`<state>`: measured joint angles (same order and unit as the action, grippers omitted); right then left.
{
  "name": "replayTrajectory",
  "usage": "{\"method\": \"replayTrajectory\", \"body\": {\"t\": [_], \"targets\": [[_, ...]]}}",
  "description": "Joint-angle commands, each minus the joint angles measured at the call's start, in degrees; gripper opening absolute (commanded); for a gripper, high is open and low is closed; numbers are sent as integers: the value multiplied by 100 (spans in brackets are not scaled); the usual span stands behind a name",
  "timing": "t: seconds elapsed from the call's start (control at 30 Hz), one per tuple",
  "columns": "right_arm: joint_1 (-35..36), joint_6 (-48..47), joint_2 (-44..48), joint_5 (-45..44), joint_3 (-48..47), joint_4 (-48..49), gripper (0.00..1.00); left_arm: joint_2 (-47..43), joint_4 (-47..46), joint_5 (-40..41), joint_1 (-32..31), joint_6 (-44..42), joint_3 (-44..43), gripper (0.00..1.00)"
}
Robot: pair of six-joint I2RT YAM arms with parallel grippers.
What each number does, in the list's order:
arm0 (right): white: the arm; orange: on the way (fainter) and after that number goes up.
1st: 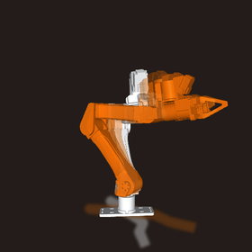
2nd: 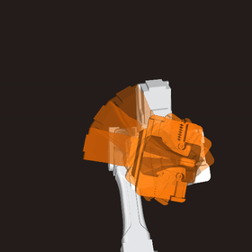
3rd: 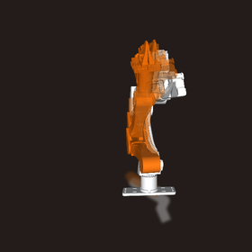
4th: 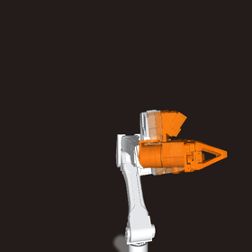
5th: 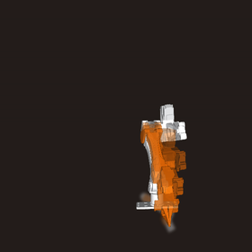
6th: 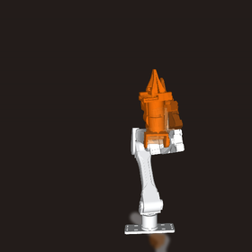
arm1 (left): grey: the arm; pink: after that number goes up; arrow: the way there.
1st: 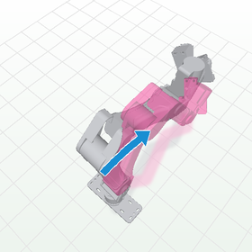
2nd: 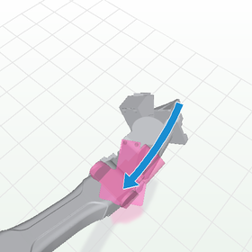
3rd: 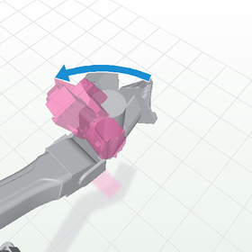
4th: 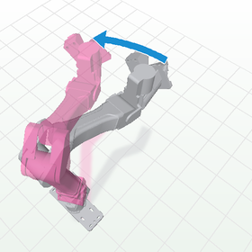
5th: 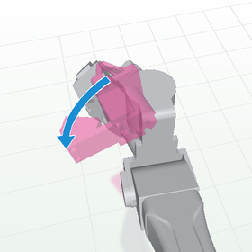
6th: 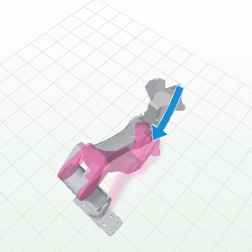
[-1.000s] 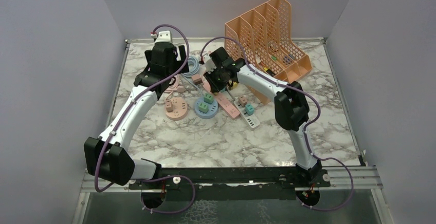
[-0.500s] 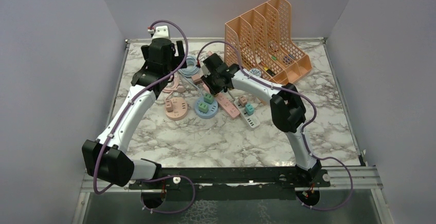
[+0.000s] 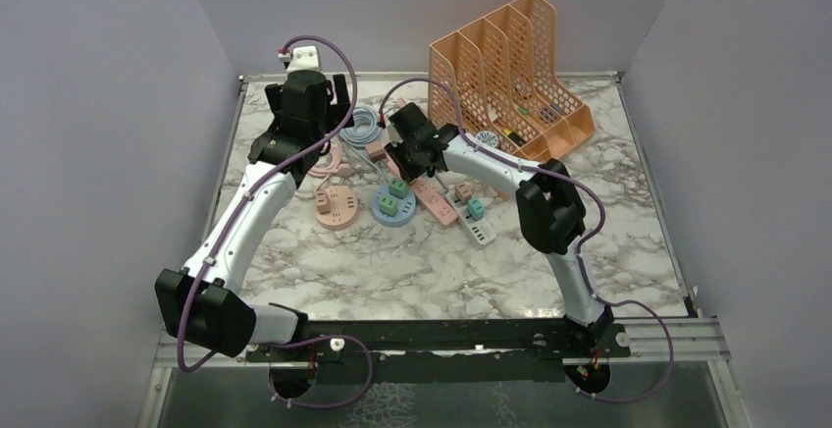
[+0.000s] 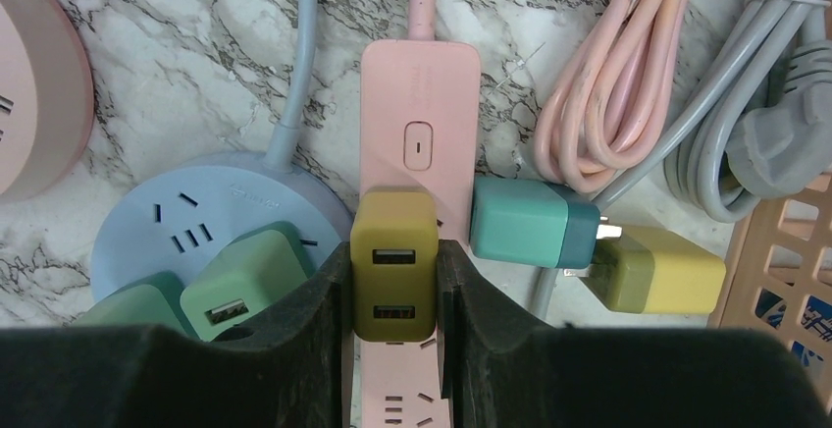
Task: Insert the plug
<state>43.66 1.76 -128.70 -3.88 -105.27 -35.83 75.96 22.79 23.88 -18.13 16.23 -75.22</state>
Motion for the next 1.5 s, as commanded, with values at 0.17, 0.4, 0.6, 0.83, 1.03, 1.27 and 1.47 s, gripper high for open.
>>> {"method": "replayTrajectory", "body": {"t": [0.17,0.4,0.6,0.83,1.03,1.27,1.47], "targets": [[-165,305,-1483,457,927,-443,1,-219,-45,-215,-8,-120,-88,99],[-165,758,-310,176,79,-511,30,-376,-41,-429,-10,88,124,99],[-208,1026,-158,-373,-1023,-814,46,-586,-71,-548,-10,276,421,99],[-256,1426,699,-235,-630,-232,58,-537,-62,-1044,-15,575,670,99],[-391,2082,1762,-270,584,373,59,259,78,-1913,-14,947,493,96],[-420,2551,3013,-201,2363,1115,56,1628,226,-2233,-179,1329,-125,83],[-424,2140,3146,-362,2546,1026,55,2961,464,-1373,-437,1459,-1024,78]]}}
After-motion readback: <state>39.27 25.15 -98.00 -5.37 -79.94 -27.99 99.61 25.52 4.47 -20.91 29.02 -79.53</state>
